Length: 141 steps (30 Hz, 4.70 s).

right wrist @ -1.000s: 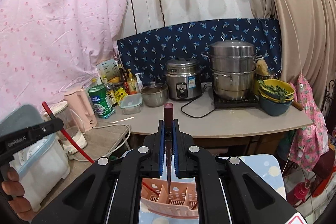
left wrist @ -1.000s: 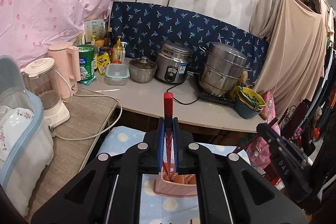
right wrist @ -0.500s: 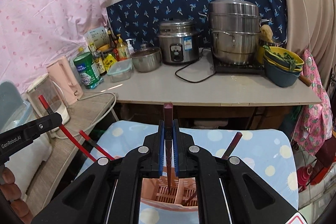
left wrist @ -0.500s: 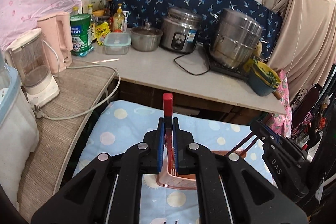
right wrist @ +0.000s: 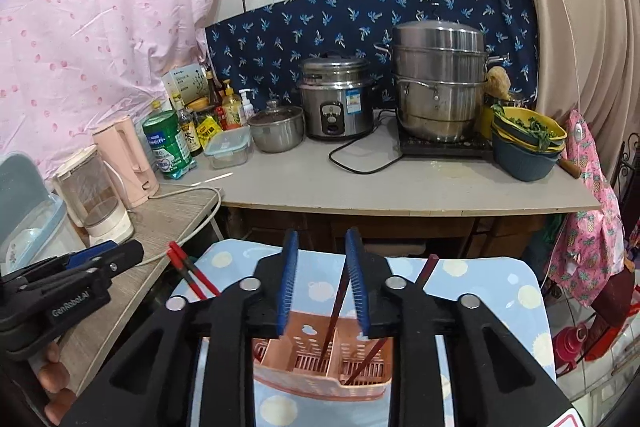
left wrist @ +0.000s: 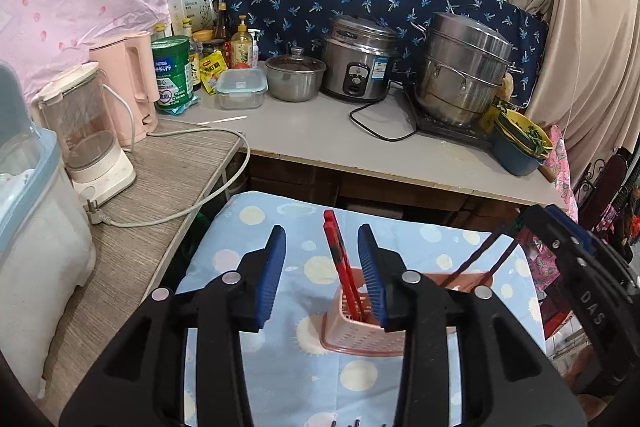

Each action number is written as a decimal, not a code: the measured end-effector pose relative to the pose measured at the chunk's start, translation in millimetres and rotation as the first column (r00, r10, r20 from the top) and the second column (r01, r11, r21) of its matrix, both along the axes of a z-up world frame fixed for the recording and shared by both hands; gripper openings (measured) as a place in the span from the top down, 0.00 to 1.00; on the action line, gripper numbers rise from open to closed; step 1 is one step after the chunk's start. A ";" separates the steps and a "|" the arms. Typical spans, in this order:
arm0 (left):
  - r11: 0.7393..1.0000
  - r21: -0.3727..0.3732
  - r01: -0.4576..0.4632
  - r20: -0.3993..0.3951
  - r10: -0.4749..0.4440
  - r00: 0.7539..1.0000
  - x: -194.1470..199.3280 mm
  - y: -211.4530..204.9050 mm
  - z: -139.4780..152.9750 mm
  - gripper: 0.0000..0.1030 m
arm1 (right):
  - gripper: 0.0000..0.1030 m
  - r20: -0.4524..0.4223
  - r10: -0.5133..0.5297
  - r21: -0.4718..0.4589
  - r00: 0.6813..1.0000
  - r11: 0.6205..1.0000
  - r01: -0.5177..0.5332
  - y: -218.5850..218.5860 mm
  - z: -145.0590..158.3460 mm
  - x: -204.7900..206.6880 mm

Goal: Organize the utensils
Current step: 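Open both tools to release the chopsticks in the holder, then move both open tools back over the remaining chopsticks, then grasp a brown chopstick with the left tool while the right tool grasps a green chopstick, then lift both chopsticks and lower them into the pink holder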

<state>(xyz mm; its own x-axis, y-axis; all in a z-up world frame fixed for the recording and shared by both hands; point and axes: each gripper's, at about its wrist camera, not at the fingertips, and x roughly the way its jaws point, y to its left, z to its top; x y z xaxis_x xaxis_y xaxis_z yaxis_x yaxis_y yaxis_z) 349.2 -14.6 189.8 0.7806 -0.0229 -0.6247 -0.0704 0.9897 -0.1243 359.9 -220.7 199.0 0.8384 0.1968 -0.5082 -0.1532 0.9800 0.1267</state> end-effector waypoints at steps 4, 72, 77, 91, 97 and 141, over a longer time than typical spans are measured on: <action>1.000 0.028 -0.010 0.001 0.010 1.000 -18.2 -1.0 0.7 0.65 | 0.74 0.012 0.014 0.014 1.000 1.000 -0.014 1.1 5.3 -24.8; 0.993 0.050 0.110 -0.349 -0.086 0.933 -255.1 9.2 -199.0 0.56 | 0.72 -0.456 -0.070 -0.149 0.887 0.989 0.001 11.4 -227.7 -298.4; 0.993 0.038 0.116 -0.359 -0.094 0.929 -255.0 9.6 -203.1 0.56 | 0.72 -0.449 -0.074 -0.173 0.891 0.985 -0.006 15.4 -228.4 -299.1; 0.983 0.015 0.182 -0.386 -0.162 0.908 -259.2 -5.1 -214.4 0.56 | 0.88 -0.448 -0.080 -0.172 0.890 0.985 0.002 10.5 -227.7 -297.9; 0.980 0.007 0.199 -0.416 -0.178 0.892 -258.5 -8.2 -225.0 0.56 | 0.88 -0.449 -0.080 -0.165 0.890 0.986 0.006 8.8 -228.1 -297.7; 0.992 0.008 0.127 -0.272 -0.120 0.955 -204.4 12.0 -121.8 0.93 | 0.93 -0.125 -0.036 -0.055 0.991 0.998 0.029 -3.8 -81.5 -210.8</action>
